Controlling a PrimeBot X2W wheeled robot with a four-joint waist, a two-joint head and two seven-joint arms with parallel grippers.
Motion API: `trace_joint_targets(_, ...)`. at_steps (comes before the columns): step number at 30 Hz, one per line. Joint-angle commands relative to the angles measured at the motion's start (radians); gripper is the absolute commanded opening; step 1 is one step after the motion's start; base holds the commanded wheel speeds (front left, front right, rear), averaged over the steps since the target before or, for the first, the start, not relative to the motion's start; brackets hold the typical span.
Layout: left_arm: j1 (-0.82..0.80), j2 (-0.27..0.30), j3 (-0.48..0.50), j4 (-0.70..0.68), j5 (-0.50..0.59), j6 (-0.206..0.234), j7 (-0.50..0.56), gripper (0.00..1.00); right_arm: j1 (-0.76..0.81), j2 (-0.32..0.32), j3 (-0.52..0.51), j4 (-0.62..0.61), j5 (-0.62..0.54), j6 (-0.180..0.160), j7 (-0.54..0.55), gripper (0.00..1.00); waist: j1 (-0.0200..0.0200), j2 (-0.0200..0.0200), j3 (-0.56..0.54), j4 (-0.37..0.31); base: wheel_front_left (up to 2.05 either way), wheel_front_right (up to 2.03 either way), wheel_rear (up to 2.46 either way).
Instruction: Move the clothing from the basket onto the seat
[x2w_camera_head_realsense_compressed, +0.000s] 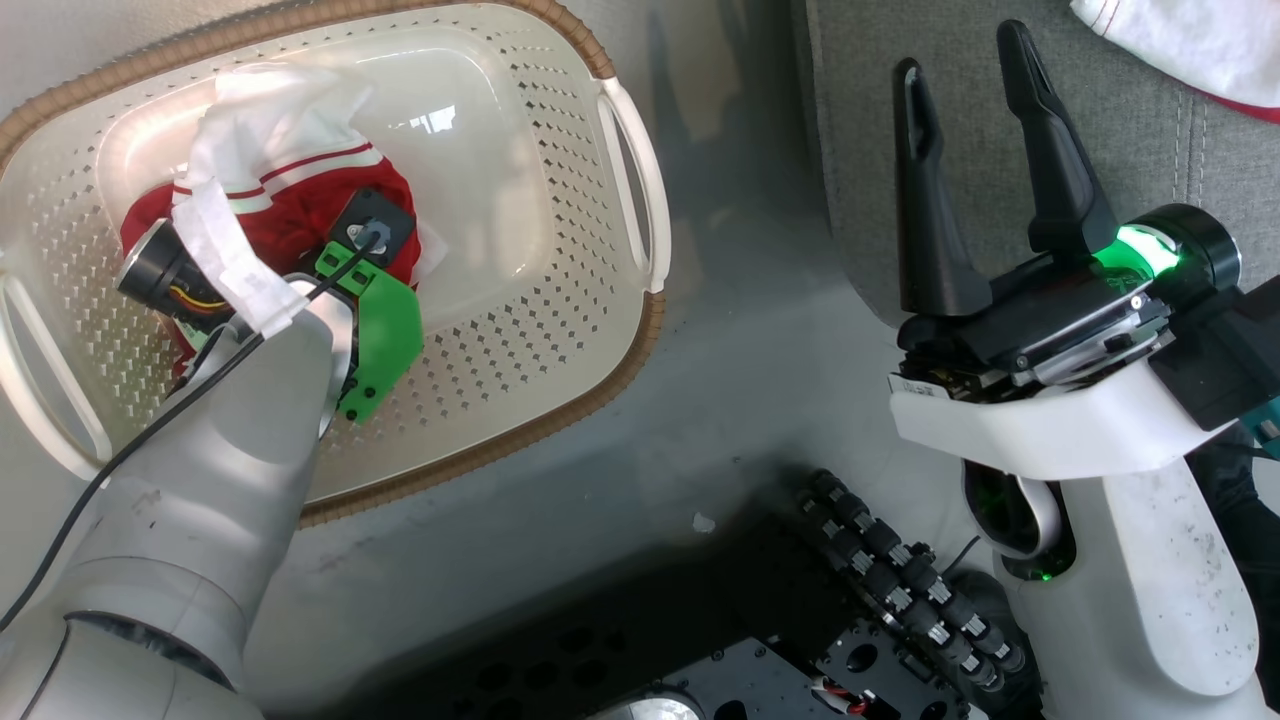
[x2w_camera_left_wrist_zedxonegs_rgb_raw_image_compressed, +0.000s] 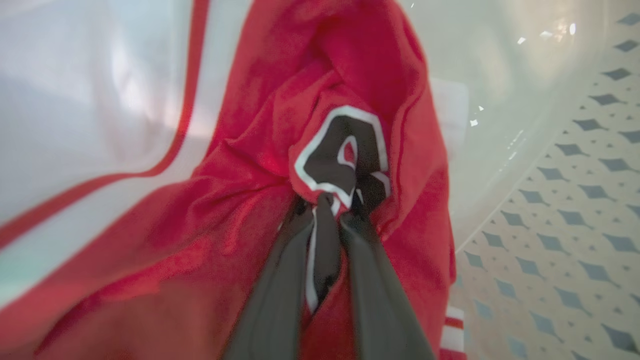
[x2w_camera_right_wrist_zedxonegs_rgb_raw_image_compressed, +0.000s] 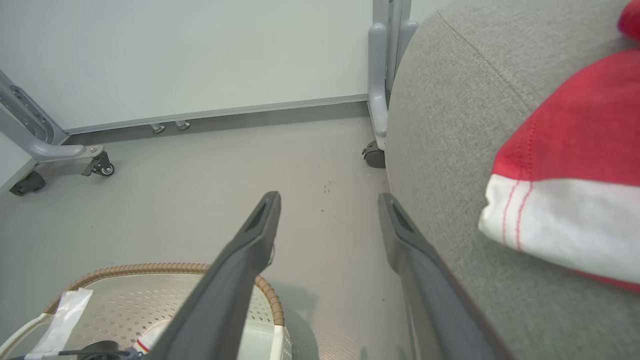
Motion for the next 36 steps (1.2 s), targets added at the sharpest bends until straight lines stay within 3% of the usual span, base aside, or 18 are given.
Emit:
trace_joint_targets(1,-0.006,0.020,-0.008,0.011,0.011,0.005,-0.009,0.00,-0.015,0.000,0.002,-0.006,-0.004,0.000,-0.004,1.00,0.0001,-0.0001,-0.002,0.000,0.00,0.00,0.00)
trace_joint_targets(8,-0.026,-0.001,-0.006,-0.009,-0.007,0.003,-0.124,0.00,-0.040,-0.001,0.009,0.016,-0.008,0.000,-0.004,1.00,0.0001,-0.0001,-0.049,0.011,0.00,0.00,0.00)
trace_joint_targets(24,0.082,-0.080,0.039,-0.096,-0.115,-0.027,-0.351,0.00,0.046,-0.002,-0.051,0.097,-0.074,0.000,-0.002,1.00,0.0001,-0.0001,-0.340,0.135,0.00,0.00,0.00)
trace_joint_targets(31,0.159,-0.089,0.082,-0.228,-0.170,-0.013,-0.376,0.00,0.109,-0.002,-0.076,0.114,-0.099,0.000,0.030,1.00,0.0001,-0.0001,-0.491,0.187,0.00,0.00,0.00)
trace_joint_targets(36,0.233,-0.061,0.129,-0.398,-0.193,0.014,-0.376,0.00,0.154,-0.002,-0.092,0.102,-0.105,0.000,0.062,1.00,0.0001,-0.0001,-0.584,0.217,0.00,0.00,0.00)
